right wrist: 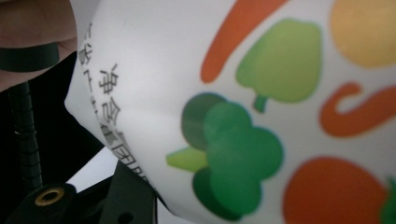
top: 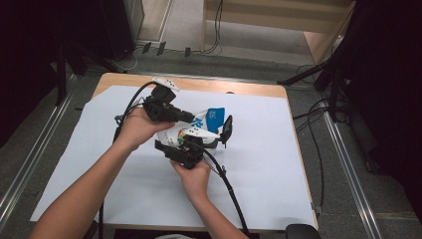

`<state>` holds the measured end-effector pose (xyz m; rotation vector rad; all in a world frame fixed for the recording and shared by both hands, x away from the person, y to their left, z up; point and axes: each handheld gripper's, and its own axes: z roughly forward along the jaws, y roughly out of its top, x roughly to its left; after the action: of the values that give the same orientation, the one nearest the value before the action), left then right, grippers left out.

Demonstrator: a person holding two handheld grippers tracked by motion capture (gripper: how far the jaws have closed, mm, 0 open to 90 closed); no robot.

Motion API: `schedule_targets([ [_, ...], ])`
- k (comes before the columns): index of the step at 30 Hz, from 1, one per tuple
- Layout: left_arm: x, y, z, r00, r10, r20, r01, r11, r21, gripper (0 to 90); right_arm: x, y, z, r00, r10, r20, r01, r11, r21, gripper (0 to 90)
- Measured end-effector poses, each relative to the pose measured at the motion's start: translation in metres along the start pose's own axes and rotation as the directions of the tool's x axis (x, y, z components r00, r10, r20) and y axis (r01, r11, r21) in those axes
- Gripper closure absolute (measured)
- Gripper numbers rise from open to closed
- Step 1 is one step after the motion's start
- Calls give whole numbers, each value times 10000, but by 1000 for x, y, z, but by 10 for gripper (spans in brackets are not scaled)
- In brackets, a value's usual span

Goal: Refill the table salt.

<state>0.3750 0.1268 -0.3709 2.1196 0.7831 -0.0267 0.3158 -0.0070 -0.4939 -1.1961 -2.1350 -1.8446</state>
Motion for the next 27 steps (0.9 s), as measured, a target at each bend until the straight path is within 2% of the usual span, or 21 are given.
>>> schedule_targets([
  [27, 1, 1, -1, 9998, -187, -104, 185, 9997, -132, 889, 0, 4, 1, 9999, 109, -125, -107, 9998, 143, 590],
])
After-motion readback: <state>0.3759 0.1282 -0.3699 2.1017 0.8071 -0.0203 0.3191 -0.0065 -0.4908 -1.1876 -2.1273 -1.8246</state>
